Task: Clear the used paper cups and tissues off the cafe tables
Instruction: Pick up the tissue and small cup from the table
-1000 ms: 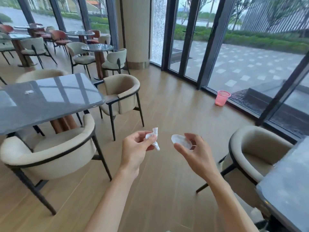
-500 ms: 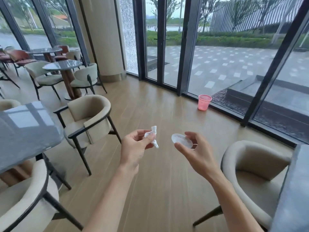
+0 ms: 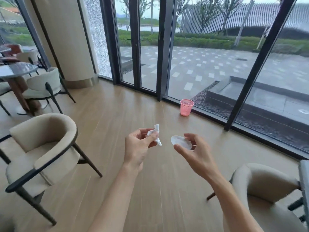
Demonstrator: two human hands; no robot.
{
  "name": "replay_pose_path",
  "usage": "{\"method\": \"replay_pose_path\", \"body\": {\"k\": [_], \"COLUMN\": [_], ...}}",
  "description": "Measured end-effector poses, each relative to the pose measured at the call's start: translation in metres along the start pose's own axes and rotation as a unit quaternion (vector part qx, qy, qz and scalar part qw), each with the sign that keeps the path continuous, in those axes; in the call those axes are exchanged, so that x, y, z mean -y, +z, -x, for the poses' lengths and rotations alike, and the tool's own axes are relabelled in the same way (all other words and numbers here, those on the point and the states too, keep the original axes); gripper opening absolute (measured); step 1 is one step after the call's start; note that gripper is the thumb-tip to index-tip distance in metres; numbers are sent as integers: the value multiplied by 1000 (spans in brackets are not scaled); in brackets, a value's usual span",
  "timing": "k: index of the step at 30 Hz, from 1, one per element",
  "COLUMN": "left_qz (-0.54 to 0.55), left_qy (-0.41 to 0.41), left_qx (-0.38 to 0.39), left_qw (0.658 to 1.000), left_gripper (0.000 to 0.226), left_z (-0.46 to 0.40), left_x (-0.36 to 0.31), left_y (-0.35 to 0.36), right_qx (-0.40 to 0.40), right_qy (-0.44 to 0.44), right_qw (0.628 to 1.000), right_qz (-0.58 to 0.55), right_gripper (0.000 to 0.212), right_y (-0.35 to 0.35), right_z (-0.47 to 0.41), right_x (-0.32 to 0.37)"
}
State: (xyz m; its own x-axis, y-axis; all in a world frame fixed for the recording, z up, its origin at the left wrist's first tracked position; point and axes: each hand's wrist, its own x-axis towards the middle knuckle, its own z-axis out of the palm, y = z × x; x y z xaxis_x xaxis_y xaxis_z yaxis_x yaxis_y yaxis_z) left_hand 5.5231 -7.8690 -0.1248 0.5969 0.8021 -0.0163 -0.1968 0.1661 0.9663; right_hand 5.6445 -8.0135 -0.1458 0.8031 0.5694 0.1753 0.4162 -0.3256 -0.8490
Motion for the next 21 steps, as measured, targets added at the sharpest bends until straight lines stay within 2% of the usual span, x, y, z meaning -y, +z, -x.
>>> {"method": "replay_pose_path", "body": {"k": [11, 21], "left_qz": [5, -33], "left_qy": [-38, -42], "left_qx": [85, 81], "left_qw": [996, 995], "left_gripper": [22, 17], "left_z": [-200, -376], "left_x": [9, 55], "left_y": [70, 170], "right_qx": [-70, -79], "right_qy": [45, 48], "right_qw": [996, 996], "right_qz": [30, 2], "right_gripper": [54, 53], "right_y": [14, 1], "right_z": [-175, -371], "right_x": [-22, -101]}}
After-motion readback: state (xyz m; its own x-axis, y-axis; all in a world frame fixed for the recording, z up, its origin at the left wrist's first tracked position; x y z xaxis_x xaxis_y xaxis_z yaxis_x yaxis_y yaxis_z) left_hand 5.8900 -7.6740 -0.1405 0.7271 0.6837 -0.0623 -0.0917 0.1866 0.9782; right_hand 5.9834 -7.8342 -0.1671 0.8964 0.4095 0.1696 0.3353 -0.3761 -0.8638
